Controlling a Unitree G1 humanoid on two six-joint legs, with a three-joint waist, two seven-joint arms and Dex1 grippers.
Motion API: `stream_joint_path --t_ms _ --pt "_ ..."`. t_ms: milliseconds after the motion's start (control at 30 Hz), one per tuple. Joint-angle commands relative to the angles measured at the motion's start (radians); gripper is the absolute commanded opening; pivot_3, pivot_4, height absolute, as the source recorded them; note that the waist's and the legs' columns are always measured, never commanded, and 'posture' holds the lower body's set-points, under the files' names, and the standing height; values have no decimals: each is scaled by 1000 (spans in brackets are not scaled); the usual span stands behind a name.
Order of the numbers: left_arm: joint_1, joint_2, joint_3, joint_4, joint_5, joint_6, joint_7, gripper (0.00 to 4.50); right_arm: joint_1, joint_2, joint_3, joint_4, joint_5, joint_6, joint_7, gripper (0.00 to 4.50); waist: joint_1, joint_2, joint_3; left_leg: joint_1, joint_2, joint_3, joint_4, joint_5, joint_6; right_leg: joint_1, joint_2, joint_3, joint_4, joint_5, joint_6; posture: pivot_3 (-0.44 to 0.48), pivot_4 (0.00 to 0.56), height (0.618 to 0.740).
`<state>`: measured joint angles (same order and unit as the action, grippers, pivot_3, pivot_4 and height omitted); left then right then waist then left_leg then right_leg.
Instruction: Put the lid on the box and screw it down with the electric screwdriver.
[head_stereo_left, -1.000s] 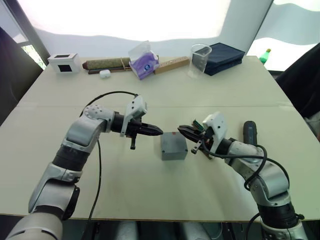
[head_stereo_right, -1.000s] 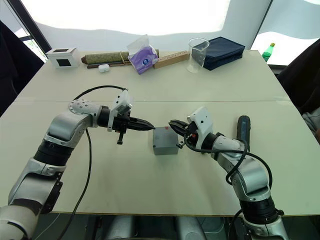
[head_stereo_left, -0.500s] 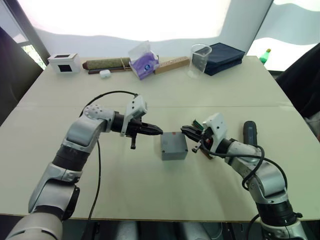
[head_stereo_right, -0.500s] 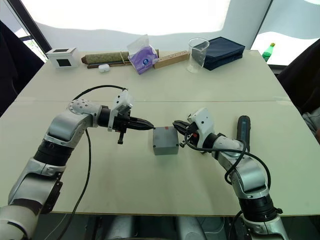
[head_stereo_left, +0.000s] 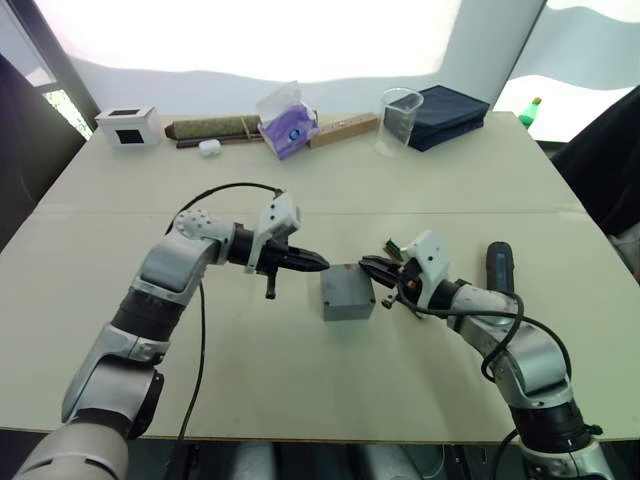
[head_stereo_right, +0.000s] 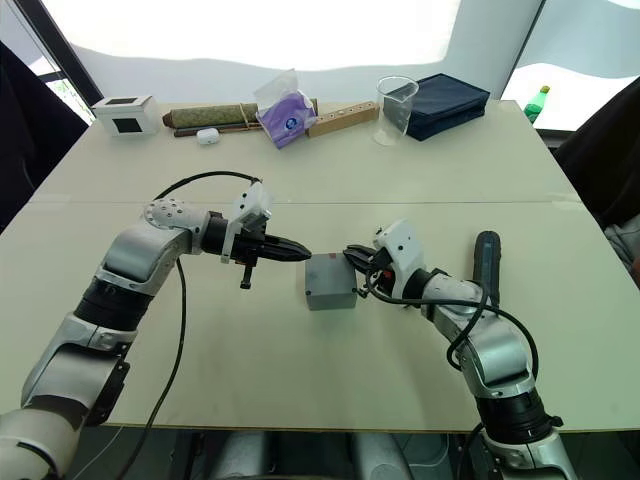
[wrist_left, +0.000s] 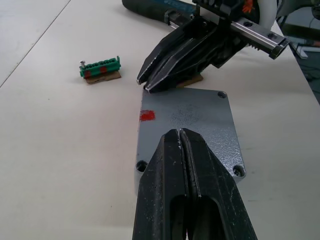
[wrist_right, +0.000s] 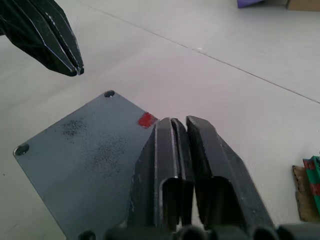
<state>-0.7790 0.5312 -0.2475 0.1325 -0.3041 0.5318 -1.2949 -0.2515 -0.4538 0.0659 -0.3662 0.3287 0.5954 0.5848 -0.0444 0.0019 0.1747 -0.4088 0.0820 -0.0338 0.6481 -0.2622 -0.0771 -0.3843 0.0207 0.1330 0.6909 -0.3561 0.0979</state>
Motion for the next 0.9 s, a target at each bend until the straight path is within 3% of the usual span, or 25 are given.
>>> stream_joint_path --t_ms 33,233,400,467,567,733,867,900 --pt "-5 2 9 -6 -1 -22 0 0 3 -17 -6 -22 0 -5 8 2097 0 0 0 0 0 0 0 0 0 0 0 0 0 0 0 0 150 740" --pt "-14 -11 21 -1 -16 -18 5 0 -1 -22 -60 -50 22 18 -19 4320 1 0 0 0 0 0 0 0 0 0 0 0 0 0 0 0 150 740" --pt "-49 -38 45 -12 -65 19 -3 0 -40 30 -287 -153 275 266 -130 4320 2 0 0 0 0 0 0 0 0 0 0 0 0 0 0 0 150 740" --pt "-71 -48 40 -21 -78 18 -19 0 -80 -22 -421 -177 446 500 -169 4320 2 0 0 -1 0 0 0 0 0 0 0 0 0 0 0 0 150 740" --pt "-95 -62 28 -33 -89 11 -38 0 -134 -129 -544 -188 547 708 -213 4320 5 0 0 -1 0 0 0 0 0 0 -1 0 0 0 0 0 150 740" --pt "-118 -91 -22 -57 -81 -53 -100 0 -229 -394 -604 -54 493 990 -283 4433 2 1 1 0 0 0 -1 -2 4 0 0 1 0 0 0 0 150 740" --pt "-122 -110 -58 -60 -55 -123 -129 0 -237 -593 -532 114 551 1019 -307 4433 4 1 0 -1 -1 1 -1 -3 5 0 -1 1 -2 0 0 0 150 740" --pt "-121 -115 -66 -56 -50 -139 -132 0 -234 -675 -475 202 637 1019 -281 4433 2 1 0 -1 -1 1 -1 -3 6 0 0 1 -2 0 0 0 150 740"
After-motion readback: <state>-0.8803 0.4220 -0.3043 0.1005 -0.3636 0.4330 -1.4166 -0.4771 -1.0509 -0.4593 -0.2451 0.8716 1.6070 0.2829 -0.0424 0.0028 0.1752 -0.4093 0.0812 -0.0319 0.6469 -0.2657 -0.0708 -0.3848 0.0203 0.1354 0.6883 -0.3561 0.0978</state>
